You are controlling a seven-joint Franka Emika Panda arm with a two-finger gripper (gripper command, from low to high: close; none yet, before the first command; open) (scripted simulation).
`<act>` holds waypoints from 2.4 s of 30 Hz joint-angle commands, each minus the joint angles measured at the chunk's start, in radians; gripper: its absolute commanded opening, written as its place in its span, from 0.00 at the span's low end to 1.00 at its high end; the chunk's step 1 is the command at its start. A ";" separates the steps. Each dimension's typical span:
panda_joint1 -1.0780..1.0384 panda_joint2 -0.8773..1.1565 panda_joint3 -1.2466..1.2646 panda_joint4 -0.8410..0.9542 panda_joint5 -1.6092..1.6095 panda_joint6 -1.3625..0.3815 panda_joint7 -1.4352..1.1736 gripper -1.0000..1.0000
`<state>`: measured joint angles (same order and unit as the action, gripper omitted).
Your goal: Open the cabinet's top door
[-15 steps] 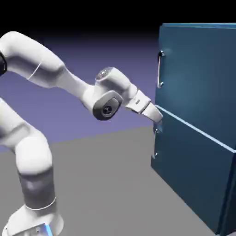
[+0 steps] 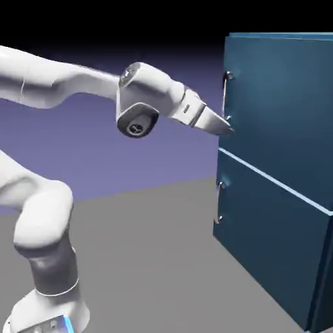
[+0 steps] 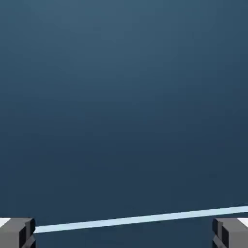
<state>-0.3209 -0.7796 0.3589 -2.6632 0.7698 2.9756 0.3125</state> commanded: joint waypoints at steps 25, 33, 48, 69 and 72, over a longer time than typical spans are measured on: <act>-0.470 -0.296 0.507 0.207 1.087 -0.087 -0.605 0.50; -0.621 -0.391 0.669 0.274 1.435 -0.115 -0.799 0.50; -0.821 -0.438 0.795 0.371 1.695 -0.223 -0.947 0.00; -0.306 -0.616 0.109 -0.245 1.239 -0.823 -1.058 0.00; -0.296 -0.636 0.000 -0.279 1.138 -0.898 -1.062 0.00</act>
<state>-0.6166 -1.4156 0.3585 -2.9422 1.9075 2.0768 -0.7491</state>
